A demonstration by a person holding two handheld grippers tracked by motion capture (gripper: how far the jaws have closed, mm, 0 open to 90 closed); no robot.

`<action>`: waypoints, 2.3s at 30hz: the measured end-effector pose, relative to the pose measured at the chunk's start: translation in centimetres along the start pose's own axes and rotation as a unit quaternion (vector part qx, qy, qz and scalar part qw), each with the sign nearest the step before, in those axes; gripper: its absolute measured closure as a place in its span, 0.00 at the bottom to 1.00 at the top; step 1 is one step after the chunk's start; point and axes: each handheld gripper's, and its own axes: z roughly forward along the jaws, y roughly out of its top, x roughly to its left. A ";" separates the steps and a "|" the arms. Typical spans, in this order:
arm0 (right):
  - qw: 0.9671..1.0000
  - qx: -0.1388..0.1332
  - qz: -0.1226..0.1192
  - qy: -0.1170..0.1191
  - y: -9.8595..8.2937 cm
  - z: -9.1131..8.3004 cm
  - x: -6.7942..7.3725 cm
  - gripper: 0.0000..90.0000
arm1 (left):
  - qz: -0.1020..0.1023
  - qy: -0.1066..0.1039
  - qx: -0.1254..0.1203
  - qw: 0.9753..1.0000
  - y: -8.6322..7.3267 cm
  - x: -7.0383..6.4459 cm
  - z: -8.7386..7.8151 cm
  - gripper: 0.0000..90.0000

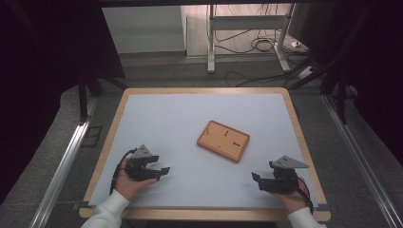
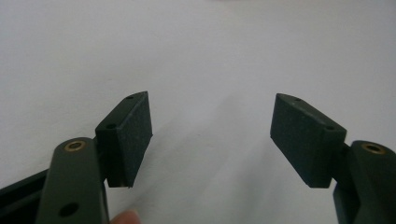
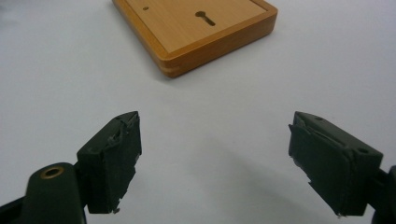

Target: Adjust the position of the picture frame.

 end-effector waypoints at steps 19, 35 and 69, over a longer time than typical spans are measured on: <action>0.998 0.022 -0.061 -0.005 0.0 0.9 1.7 0.21 | 0.011 0.013 -0.004 1.000 -0.1 -0.3 -0.1 0.32; 0.999 0.016 -0.046 -0.015 -0.1 0.2 1.7 0.23 | 0.020 0.016 -0.023 0.999 1.9 -0.8 -0.2 0.32; 0.999 0.008 -0.042 -0.026 -0.3 -0.3 1.3 0.24 | 0.033 -0.001 -0.010 0.999 7.1 -2.4 3.5 0.33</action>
